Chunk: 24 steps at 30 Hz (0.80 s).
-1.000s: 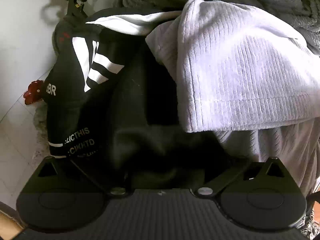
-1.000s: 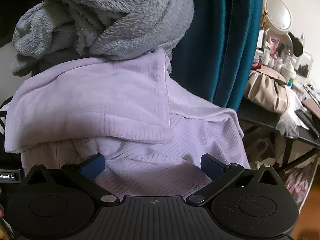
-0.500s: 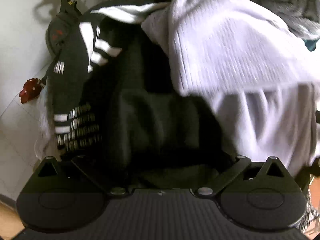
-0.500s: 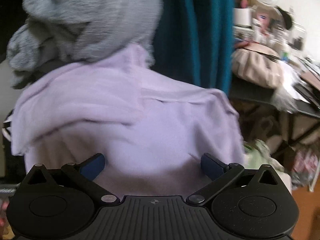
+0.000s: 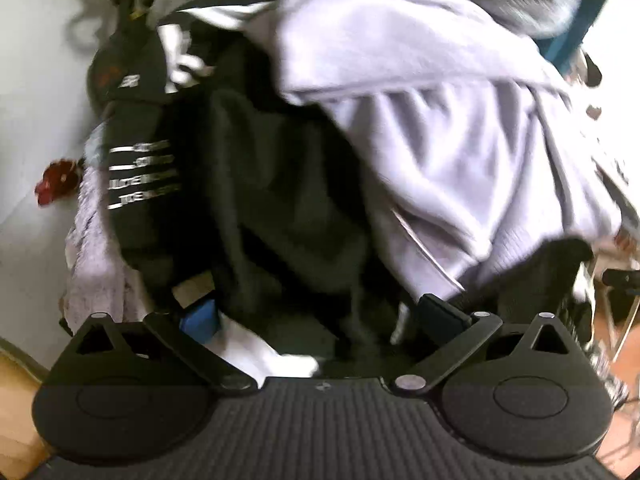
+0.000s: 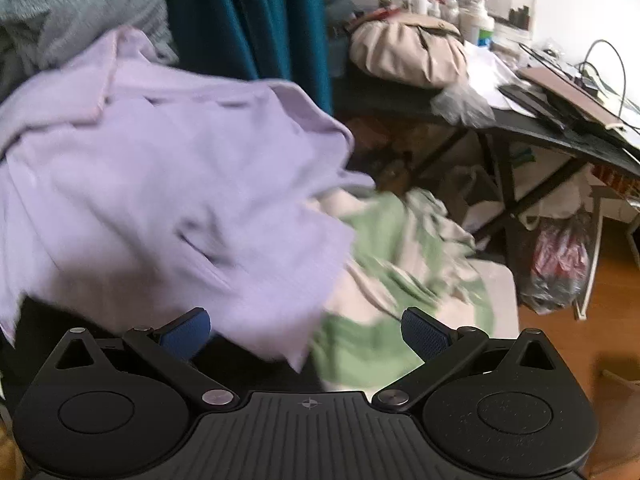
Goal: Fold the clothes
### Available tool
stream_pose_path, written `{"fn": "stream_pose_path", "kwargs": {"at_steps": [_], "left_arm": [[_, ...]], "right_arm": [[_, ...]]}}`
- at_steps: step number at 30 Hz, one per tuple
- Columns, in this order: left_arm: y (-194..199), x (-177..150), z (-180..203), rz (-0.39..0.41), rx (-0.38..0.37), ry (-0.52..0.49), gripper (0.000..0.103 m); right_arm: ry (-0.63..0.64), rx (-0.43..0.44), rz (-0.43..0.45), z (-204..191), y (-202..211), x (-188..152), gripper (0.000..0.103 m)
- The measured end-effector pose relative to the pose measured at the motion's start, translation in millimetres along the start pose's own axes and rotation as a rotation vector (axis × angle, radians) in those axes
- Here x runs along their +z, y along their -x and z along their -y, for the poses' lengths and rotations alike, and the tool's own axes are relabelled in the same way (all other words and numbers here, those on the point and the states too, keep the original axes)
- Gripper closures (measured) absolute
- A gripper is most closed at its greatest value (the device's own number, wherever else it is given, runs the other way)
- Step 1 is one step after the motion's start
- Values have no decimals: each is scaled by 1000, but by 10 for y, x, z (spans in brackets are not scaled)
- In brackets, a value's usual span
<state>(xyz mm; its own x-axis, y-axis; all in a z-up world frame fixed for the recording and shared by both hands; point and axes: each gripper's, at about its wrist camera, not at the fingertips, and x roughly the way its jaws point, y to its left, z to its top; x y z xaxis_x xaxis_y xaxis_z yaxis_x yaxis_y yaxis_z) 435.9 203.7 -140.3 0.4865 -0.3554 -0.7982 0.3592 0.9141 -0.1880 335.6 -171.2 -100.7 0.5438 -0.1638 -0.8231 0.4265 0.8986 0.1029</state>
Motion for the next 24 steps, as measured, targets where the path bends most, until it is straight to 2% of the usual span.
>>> {"fn": "stream_pose_path", "kwargs": {"at_steps": [4,8,13,16,20,23,24], "left_arm": [[28,-19,144,10,42,-31,0],[161,-112,184,23,59,26,0],[350,-219,303,27,61,82,0],[317,-273,371,14,87,96,0],[261,-412,472,-11,73,151,0],[155,-483,642,-33,3,180,0],[104,-485,687,-42,2,180,0]], "right_arm": [[-2,-29,-51,218,-13,-233,1],[-2,-67,-68,421,21,-405,1],[-80,-73,-104,807,80,-593,1],[-75,-82,-112,933,123,-665,1],[-4,-28,-117,915,186,-739,1],[107,26,-114,769,216,-772,1],[152,43,-111,704,219,-779,1]]}}
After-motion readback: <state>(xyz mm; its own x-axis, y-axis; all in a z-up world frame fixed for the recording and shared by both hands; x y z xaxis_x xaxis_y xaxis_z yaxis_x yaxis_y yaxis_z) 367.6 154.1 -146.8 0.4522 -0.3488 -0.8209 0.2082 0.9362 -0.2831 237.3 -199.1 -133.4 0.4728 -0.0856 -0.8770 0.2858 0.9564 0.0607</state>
